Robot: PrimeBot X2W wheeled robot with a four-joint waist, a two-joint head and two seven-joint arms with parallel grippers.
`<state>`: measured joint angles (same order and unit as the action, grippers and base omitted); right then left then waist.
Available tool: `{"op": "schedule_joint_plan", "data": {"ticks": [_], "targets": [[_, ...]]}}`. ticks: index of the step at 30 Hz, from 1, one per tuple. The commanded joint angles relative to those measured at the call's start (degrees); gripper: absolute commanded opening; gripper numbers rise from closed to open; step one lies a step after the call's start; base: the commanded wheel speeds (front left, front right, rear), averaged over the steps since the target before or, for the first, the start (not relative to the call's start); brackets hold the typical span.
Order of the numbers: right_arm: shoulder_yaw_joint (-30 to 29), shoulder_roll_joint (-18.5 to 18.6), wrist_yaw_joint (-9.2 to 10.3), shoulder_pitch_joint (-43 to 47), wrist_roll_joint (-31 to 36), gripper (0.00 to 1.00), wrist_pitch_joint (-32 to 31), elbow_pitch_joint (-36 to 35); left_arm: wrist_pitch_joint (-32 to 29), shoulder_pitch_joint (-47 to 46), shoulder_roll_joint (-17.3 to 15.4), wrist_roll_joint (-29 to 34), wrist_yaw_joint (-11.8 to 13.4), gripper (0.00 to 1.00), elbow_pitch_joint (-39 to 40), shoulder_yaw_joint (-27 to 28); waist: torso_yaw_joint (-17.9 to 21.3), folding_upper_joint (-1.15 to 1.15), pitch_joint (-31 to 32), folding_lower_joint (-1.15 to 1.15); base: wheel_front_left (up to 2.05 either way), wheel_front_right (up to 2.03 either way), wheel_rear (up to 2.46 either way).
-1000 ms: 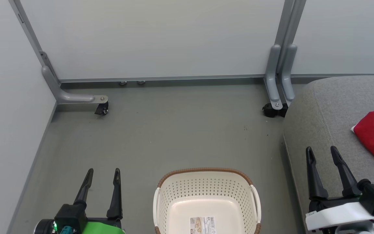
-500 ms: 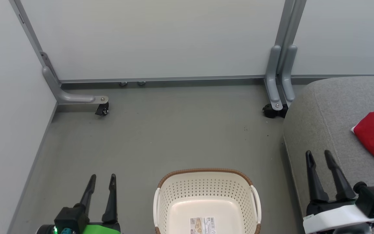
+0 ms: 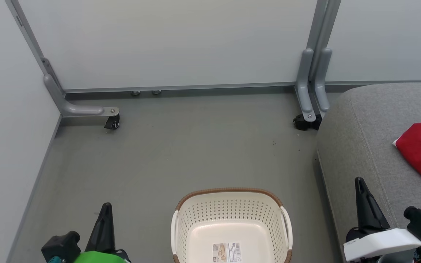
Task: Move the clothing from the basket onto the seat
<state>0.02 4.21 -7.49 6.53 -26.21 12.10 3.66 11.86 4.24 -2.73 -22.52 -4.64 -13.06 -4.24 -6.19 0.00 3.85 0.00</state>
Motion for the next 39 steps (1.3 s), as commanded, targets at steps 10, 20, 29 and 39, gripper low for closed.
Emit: {"op": "schedule_joint_plan", "data": {"ticks": [10, 20, 29, 39], "targets": [[-1.0, 0.2, 0.0, -3.5, -11.7, 0.0, -2.9, 1.1, -3.0, -3.3, -0.2, -12.2, -0.7, 0.0, 0.6, 1.9, 0.6, 0.0, -0.4, 0.0, 0.0, 0.0, 0.0], [-1.7, 0.1, 0.0, -4.9, -19.9, 0.0, -5.1, 2.4, -5.3, -4.4, -0.2, -20.7, -1.1, 0.0, 0.4, 3.3, 1.2, 0.0, -0.8, 0.0, 0.0, 0.0, 0.0], [-2.2, 0.0, 0.0, -6.0, -26.3, 0.0, -6.8, 3.5, -7.1, -5.3, -0.2, -27.4, -1.3, 0.0, 0.2, 4.3, 1.7, 0.0, -1.1, 0.0, 0.0, 0.0, 0.0], [-2.8, -0.1, 0.0, -7.2, -32.9, 0.0, -8.6, 4.6, -8.9, -6.3, -0.3, -34.3, -1.6, 0.0, 0.0, 5.4, 2.2, 0.0, -1.4, 0.0, 0.0, 0.0, 0.0]]}}
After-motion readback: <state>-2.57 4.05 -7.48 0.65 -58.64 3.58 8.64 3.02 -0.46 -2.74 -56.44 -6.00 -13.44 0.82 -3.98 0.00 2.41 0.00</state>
